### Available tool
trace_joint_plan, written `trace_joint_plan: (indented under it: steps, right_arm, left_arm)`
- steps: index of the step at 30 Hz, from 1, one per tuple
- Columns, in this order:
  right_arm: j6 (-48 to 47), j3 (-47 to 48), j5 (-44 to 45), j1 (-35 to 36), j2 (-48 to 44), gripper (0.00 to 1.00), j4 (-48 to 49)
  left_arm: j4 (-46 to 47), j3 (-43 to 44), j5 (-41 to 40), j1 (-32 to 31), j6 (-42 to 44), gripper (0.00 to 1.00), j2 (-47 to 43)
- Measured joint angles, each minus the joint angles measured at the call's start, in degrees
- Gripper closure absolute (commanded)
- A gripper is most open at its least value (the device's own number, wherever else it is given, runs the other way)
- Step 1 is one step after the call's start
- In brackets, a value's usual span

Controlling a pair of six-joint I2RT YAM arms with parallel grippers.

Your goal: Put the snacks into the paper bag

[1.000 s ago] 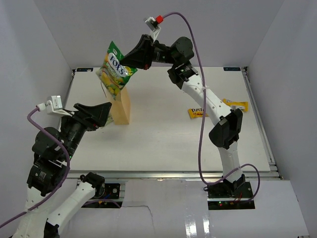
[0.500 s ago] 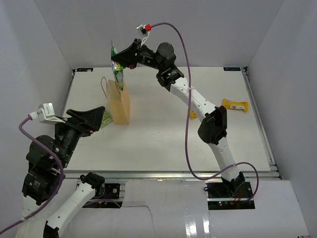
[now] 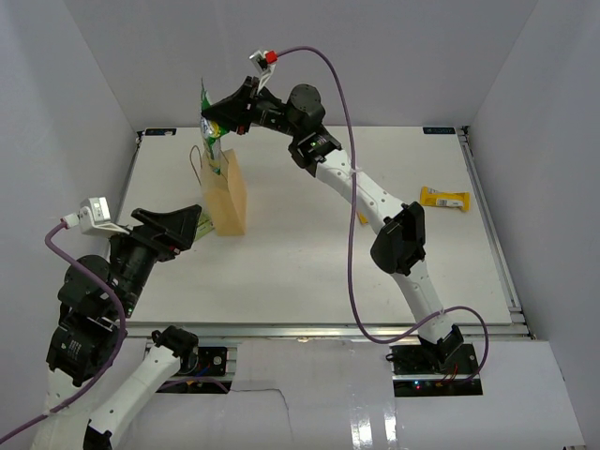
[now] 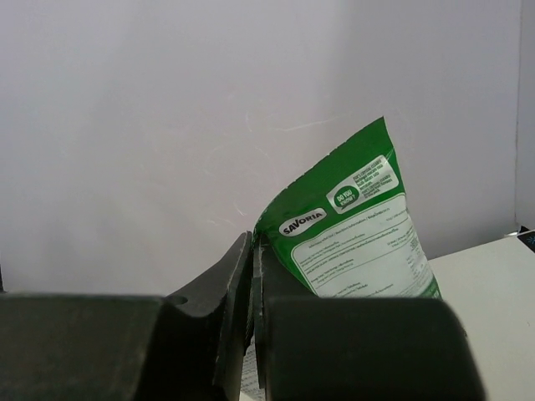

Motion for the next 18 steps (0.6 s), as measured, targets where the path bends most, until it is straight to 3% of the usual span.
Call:
trace_joint_plan:
  steps: [18]
  right_arm:
    - [0.5, 0.3, 1.7, 3.0, 0.0, 0.92, 0.2]
  left_arm:
    - [0.0, -1.2, 0.0, 0.0, 0.2, 0.02, -1.7]
